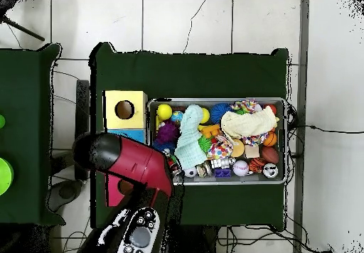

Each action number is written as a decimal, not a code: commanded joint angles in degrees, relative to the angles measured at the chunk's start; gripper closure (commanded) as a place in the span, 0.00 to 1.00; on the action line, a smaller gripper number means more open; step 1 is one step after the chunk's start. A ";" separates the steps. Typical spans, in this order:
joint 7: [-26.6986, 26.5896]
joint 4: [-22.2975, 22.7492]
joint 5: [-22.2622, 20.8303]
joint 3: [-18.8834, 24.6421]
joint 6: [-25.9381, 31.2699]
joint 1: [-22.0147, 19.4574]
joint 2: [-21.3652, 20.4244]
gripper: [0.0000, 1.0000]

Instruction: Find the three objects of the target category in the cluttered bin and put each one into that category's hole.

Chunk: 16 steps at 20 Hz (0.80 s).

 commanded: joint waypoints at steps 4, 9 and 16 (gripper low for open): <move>11.35 4.13 2.09 5.14 -6.09 -1.07 3.94 1.00; 11.17 4.54 2.33 5.46 -7.54 -1.21 4.36 1.00; 10.26 5.79 2.52 6.01 -9.24 -1.94 4.46 1.00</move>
